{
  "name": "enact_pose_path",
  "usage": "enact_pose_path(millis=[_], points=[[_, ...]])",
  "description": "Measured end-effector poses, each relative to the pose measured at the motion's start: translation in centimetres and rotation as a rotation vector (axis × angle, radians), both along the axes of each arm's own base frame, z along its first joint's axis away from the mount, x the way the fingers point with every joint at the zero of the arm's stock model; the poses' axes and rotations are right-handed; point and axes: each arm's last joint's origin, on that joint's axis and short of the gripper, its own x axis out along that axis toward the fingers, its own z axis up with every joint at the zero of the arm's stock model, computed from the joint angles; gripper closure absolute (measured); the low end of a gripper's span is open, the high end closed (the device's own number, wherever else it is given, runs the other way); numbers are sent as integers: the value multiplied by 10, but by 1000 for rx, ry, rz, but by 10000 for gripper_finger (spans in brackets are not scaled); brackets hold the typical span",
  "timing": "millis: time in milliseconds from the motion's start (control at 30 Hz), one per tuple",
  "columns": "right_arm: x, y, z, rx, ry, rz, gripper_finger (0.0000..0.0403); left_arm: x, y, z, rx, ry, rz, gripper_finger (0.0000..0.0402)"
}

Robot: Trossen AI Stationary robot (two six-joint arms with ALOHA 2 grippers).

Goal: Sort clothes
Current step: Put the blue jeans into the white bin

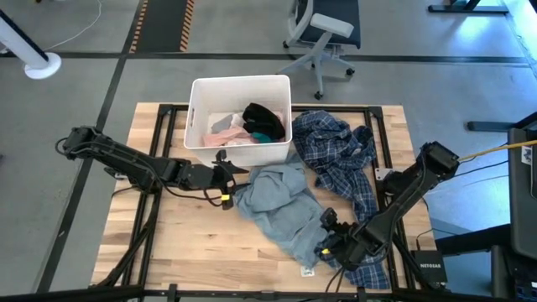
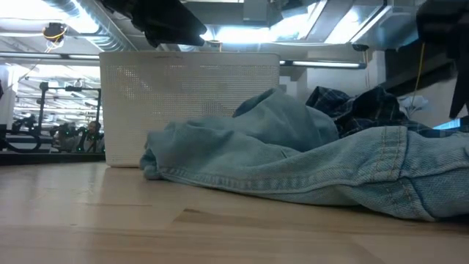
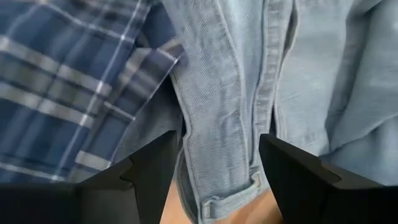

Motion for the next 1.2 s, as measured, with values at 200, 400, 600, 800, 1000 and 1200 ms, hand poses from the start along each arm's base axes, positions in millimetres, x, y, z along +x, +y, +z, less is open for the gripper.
enact_pose_path(millis=[200,400,600,800,1000,1200], points=[[0,-1,-10,26,-46,2,155,0,0,0,3,2,-1,219],[3,0,-14,-25,-104,7,155,0,0,0,3,1,-1,219],[7,6,-36,-71,-41,59,155,0,0,0,1,1,0,219],[15,9,-37,-148,-185,17,155,0,0,0,2,1,0,219],[24,14,-21,-247,-282,26,155,0,0,0,4,1,0,219],[34,5,-27,-260,-264,-16,155,0,0,0,0,0,1,219]])
